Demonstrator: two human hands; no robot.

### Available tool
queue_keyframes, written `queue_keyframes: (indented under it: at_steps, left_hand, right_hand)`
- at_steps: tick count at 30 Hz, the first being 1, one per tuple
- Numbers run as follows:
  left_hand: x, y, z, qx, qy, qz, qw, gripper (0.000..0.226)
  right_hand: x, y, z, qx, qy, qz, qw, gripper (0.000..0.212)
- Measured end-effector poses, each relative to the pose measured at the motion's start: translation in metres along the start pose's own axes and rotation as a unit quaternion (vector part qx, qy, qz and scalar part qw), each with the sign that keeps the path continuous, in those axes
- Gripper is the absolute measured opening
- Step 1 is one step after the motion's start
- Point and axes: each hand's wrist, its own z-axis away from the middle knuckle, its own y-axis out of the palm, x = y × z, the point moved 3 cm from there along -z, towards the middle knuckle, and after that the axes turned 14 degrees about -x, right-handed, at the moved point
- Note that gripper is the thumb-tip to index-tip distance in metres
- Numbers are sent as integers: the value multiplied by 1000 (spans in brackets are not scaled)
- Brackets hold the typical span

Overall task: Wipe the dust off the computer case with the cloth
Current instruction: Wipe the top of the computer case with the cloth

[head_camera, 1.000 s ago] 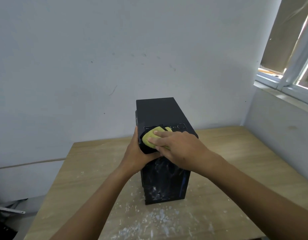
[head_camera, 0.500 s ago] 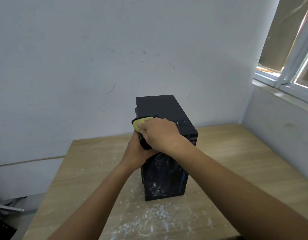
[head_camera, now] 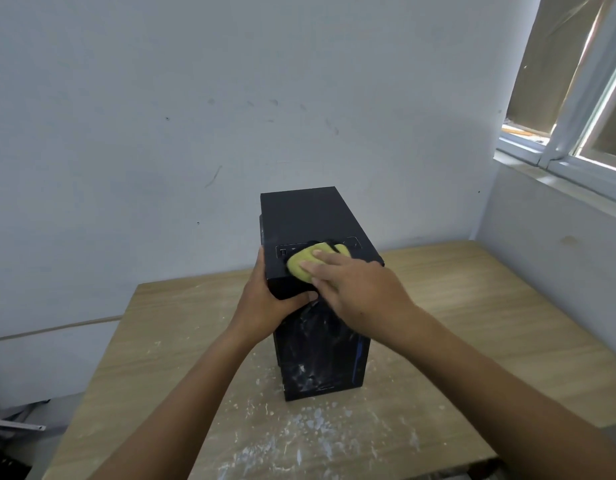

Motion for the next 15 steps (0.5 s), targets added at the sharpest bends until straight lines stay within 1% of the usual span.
queue_keyframes:
  at_steps: [6,11,15]
  left_hand:
    - [1,1,1,-11,-19,12,1000,89]
    - [-2,2,3,-5,-22,27,999,89]
    - [-2,2,3,-7,-13,29,999,89]
  right_hand:
    - [-51,-11,-2,-5,53,10,999,37]
    - [-55,-8,-19,13,54,20,998,35]
    - [-49,-1,-40,24,66,66,995,32]
